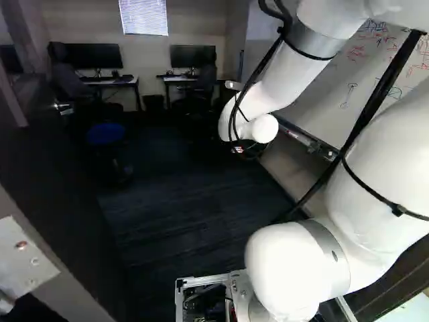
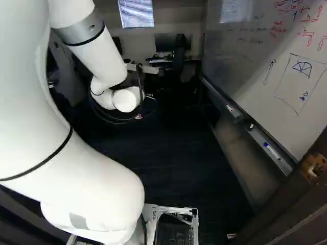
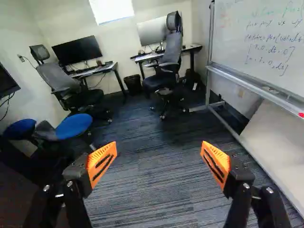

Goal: Open the door and move inside

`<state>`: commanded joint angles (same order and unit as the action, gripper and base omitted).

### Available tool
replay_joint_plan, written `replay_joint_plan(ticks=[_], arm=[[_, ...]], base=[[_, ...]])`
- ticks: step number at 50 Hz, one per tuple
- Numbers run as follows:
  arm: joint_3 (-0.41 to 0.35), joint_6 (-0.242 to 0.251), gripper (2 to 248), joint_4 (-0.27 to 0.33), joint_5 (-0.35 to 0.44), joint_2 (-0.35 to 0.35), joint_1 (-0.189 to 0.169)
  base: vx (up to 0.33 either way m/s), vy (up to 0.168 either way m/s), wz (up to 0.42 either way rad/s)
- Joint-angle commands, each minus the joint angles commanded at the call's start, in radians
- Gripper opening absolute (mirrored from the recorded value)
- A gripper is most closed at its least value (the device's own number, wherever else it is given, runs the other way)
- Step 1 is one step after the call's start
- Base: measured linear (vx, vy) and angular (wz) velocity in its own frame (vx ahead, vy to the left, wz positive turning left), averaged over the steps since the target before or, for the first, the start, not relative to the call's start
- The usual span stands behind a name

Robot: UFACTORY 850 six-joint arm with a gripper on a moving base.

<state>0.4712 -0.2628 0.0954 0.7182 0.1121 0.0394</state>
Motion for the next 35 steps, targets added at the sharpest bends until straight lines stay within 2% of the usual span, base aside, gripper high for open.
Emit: replay_joint_plan(ticks=[35], arm=[[0.0,0.0,247,0.0,0.0,0.0,0.0]], base=[[0.154,0.005,0.004]])
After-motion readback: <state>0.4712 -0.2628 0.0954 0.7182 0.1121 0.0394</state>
